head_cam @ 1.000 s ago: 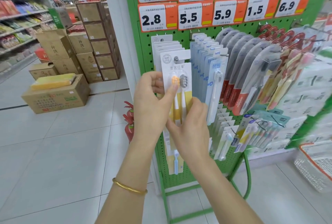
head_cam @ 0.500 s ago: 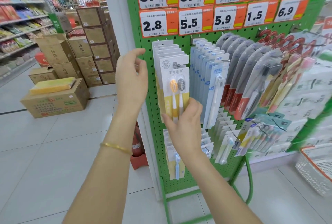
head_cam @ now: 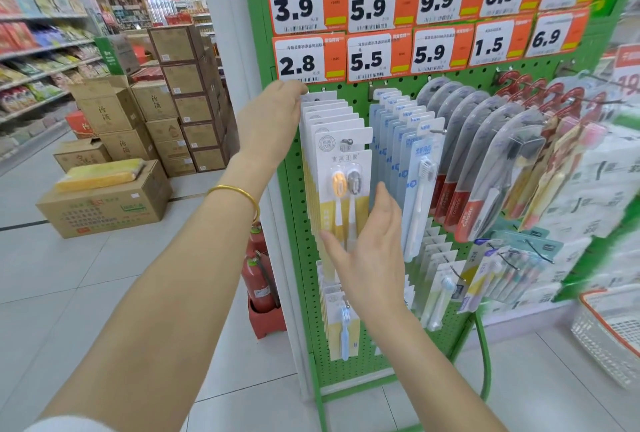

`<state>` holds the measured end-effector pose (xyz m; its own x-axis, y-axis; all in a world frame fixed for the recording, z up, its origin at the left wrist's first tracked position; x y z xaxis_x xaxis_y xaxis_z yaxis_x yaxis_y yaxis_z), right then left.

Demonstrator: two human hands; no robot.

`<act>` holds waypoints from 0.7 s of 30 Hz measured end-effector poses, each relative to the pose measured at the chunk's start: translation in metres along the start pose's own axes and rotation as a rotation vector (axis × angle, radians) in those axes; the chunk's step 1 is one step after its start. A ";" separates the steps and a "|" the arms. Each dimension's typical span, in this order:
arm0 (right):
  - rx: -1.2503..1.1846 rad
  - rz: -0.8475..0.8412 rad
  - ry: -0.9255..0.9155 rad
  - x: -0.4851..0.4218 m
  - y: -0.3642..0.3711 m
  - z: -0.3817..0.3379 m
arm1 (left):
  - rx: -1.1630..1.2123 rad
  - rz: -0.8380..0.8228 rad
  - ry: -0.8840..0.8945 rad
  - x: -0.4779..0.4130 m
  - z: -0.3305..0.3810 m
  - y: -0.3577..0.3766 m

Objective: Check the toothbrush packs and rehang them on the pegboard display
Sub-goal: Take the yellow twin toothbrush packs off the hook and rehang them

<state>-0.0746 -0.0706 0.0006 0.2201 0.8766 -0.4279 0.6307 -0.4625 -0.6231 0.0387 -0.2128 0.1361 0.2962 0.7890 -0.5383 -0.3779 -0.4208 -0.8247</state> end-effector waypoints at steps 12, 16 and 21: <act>-0.011 -0.037 -0.029 0.002 -0.003 -0.002 | -0.037 -0.003 -0.049 -0.012 -0.005 0.004; -0.018 -0.042 -0.018 0.002 -0.003 -0.001 | 0.031 -0.015 -0.105 -0.016 -0.011 0.007; -0.020 -0.036 -0.015 0.003 -0.004 -0.002 | 0.096 0.000 -0.160 -0.015 -0.013 0.004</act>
<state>-0.0752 -0.0663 0.0032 0.1862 0.8905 -0.4151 0.6526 -0.4279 -0.6253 0.0440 -0.2321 0.1389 0.1562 0.8534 -0.4973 -0.4624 -0.3817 -0.8003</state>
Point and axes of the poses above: each hand's wrist, its own x-axis away from the middle knuckle, its own y-axis out of the palm, z = x × y, the point moved 9 cm from there along -x, towards the middle knuckle, and after that the axes turned 12 degrees about -z, right-handed, at the moved point
